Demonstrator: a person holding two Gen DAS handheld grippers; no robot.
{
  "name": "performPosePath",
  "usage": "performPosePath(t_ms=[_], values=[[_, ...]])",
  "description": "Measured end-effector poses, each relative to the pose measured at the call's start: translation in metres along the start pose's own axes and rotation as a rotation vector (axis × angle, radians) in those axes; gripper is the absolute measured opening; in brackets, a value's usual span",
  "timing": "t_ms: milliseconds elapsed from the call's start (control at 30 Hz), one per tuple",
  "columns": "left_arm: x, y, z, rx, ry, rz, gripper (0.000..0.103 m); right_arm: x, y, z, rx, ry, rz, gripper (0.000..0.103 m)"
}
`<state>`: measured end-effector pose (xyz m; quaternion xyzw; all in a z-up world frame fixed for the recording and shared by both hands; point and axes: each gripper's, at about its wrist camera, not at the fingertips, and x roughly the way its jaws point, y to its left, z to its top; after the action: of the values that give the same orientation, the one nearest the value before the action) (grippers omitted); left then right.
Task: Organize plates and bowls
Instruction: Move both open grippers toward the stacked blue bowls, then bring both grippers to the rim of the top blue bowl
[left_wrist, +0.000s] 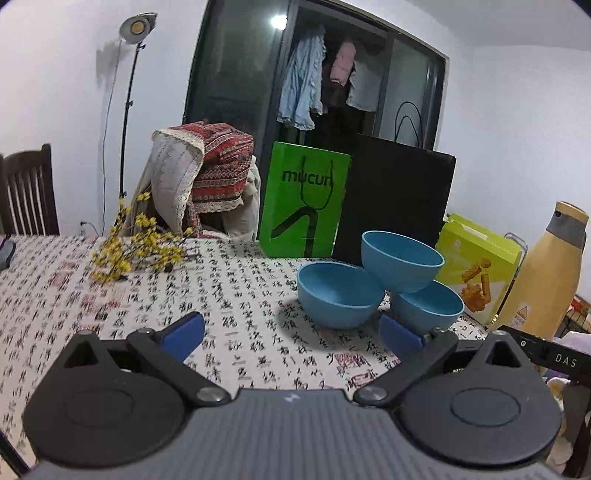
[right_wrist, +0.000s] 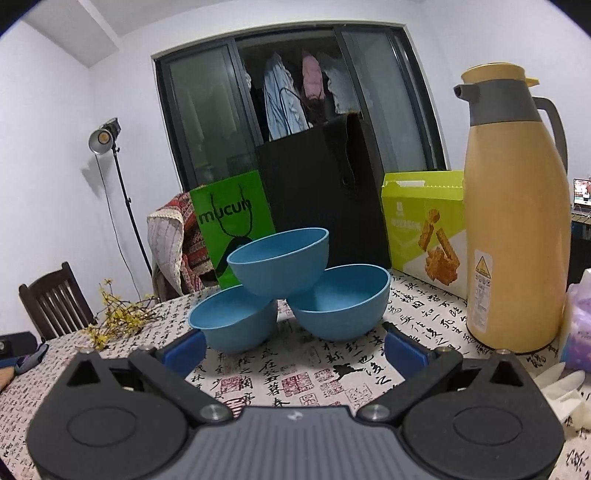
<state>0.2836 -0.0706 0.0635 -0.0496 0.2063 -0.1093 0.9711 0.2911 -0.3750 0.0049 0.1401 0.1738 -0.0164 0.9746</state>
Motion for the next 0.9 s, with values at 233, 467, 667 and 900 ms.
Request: performPosePath(t_ms=[233,467,667,900], values=[[0.032,-0.013,0.02,-0.004,0.083,-0.018,0.103,0.018,-0.005,0.018,-0.024,0.048,-0.015,0.103],[0.062,-0.027,0.038,0.0,0.099,0.013,0.103,0.036,-0.014,0.038,-0.004,0.081,-0.018,0.103],[0.084,-0.039,0.05,0.002,0.104,0.024,0.103,0.05,-0.02,0.055,0.012,0.097,-0.021,0.103],[0.11,-0.052,0.063,-0.003,0.115,0.025,0.103,0.066,-0.024,0.072,0.008,0.104,-0.012,0.103]])
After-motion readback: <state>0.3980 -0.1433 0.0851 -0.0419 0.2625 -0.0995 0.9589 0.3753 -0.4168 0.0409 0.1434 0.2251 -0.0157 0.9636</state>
